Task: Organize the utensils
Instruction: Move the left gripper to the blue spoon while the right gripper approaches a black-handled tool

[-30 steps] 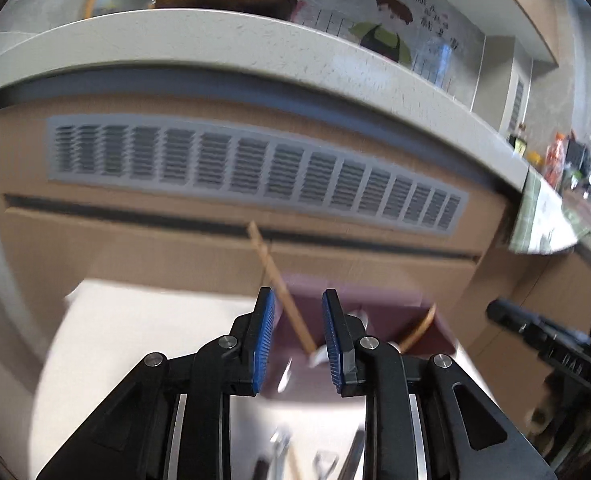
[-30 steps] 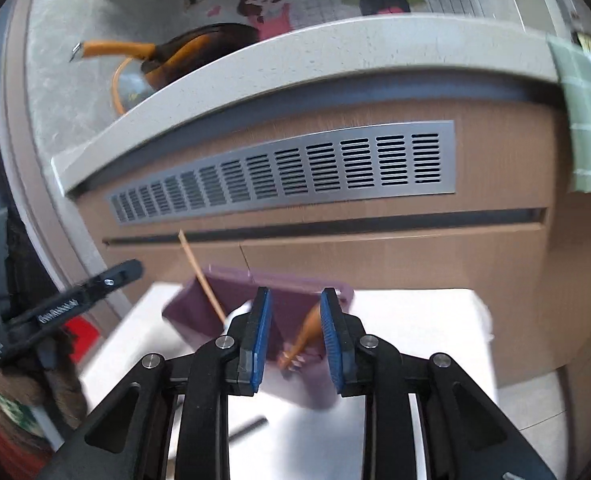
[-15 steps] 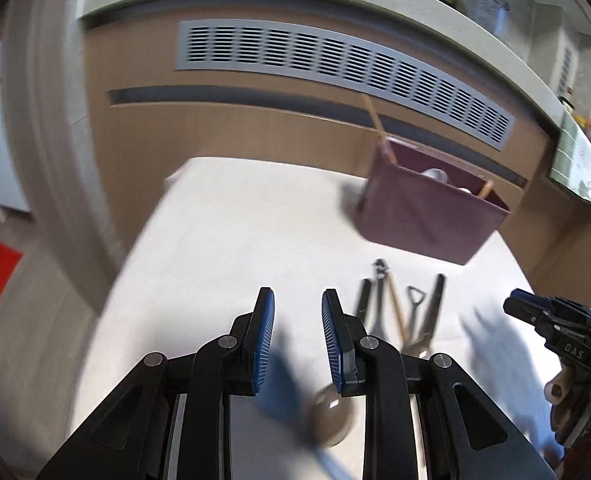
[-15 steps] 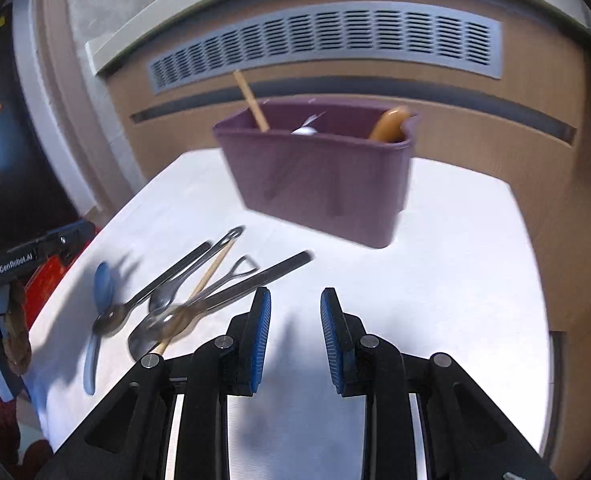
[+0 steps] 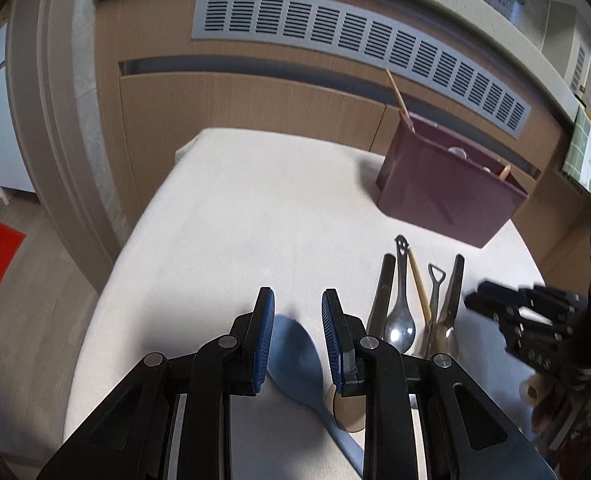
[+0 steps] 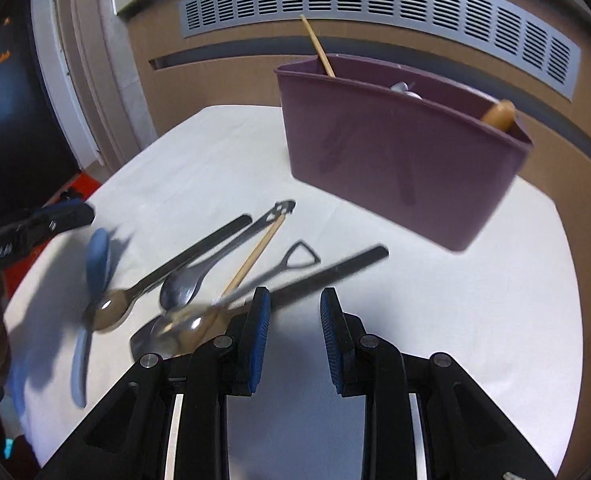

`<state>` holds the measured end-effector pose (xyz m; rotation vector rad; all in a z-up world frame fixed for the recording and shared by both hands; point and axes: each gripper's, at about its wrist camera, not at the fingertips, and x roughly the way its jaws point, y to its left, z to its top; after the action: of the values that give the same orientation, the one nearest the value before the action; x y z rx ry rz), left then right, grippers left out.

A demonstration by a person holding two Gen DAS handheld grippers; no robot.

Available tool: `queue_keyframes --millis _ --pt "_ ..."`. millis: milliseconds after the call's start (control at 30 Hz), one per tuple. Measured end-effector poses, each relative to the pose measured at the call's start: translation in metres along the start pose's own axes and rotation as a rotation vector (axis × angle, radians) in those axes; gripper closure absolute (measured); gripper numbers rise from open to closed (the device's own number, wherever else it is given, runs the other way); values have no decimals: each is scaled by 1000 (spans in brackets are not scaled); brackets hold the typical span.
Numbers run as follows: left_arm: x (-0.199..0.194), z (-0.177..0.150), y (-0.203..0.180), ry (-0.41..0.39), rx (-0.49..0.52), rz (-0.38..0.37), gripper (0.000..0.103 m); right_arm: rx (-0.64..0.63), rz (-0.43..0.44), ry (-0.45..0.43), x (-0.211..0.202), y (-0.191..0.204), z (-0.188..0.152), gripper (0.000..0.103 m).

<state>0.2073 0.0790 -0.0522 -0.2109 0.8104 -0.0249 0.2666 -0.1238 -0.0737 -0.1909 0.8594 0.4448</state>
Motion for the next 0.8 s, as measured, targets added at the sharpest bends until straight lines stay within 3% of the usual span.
queue_keyframes --millis 167,467,667,800 --pt "-2 -6 3 13 1 23 77 11 -81 17 20 1 14 78" --pt "4 -27 21 114 -74 14 77 -101 -28 35 24 22 8 79" --pt "15 -27 17 136 -98 -5 77 -114 -81 66 -3 -5 -23 79" --pt "25 -26 5 150 -89 -37 77 -17 -104 62 -22 -37 -38 78"
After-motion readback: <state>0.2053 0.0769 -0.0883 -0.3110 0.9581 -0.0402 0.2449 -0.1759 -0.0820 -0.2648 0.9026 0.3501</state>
